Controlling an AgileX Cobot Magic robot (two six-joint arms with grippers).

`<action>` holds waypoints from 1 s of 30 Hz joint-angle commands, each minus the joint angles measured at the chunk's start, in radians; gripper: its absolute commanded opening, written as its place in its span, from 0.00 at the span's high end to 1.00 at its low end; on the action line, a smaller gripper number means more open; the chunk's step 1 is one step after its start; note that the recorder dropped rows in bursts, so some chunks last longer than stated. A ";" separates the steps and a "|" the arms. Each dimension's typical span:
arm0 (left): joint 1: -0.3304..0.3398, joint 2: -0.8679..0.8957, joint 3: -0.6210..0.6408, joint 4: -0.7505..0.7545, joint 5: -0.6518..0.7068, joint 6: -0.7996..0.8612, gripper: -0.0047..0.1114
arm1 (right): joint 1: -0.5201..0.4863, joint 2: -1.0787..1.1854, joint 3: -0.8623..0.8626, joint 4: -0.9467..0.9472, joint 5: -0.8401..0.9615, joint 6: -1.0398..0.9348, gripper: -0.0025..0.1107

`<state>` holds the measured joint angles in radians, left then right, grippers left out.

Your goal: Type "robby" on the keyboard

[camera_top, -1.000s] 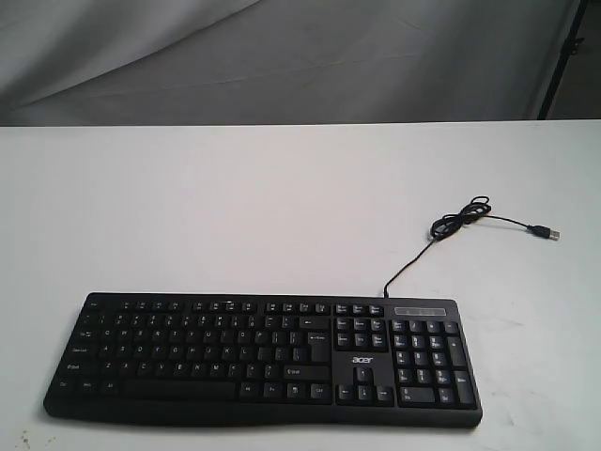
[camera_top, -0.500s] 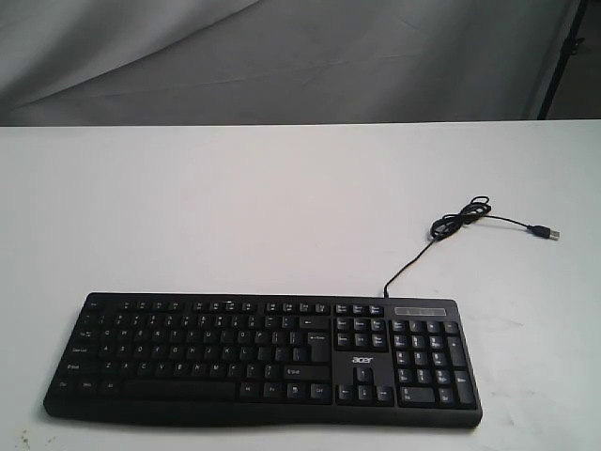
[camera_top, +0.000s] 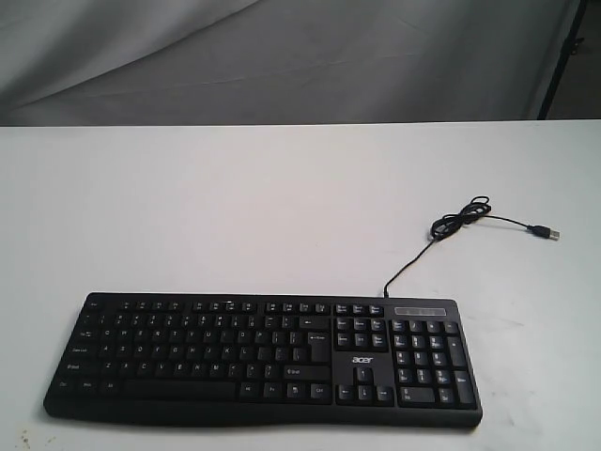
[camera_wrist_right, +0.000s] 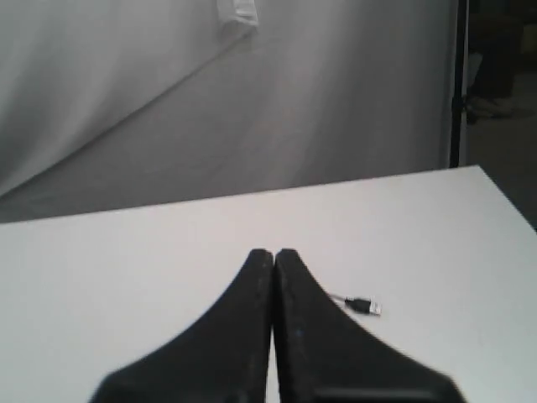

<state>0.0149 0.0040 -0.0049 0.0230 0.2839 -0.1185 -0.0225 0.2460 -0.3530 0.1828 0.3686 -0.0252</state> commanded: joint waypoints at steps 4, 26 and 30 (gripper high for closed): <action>-0.003 -0.004 0.005 -0.009 -0.002 -0.002 0.96 | 0.004 0.258 -0.227 -0.014 -0.028 0.031 0.98; -0.003 -0.004 0.005 -0.009 -0.002 -0.002 0.96 | 0.394 0.931 -0.690 -0.051 0.303 0.035 0.98; -0.003 -0.004 0.005 -0.009 -0.002 -0.002 0.96 | 0.513 1.098 -0.806 0.066 0.368 -0.175 0.98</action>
<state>0.0149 0.0040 -0.0049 0.0230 0.2839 -0.1185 0.4298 1.2525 -1.0893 0.1680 0.6851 -0.0475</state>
